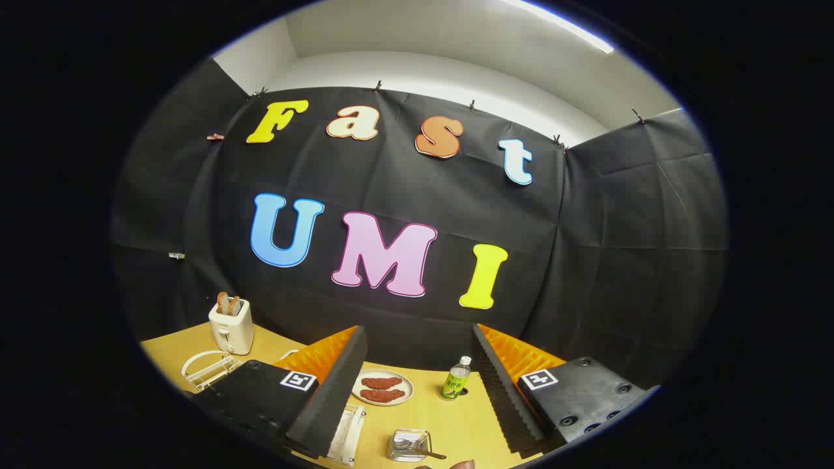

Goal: Take the plate from the dish rack, then take the spoon from the basket and place it into the plate.

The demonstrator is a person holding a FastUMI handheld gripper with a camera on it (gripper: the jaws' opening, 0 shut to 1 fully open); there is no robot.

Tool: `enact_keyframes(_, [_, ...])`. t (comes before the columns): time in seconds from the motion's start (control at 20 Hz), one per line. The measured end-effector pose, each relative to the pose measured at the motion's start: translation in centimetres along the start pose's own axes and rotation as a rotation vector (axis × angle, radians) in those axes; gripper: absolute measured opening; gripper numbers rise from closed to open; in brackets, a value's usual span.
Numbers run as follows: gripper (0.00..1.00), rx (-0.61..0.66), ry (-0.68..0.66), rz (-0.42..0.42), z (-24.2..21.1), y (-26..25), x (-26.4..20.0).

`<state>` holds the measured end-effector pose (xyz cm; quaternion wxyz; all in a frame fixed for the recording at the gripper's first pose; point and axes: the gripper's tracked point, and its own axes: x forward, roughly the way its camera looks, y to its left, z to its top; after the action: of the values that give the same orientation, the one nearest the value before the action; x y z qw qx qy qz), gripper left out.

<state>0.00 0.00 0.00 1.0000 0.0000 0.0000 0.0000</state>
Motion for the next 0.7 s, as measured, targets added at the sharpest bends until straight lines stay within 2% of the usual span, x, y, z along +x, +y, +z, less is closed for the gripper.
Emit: enact_keyframes(0.7, [0.97,0.005,0.009,0.002,0.0,0.37,-0.93])
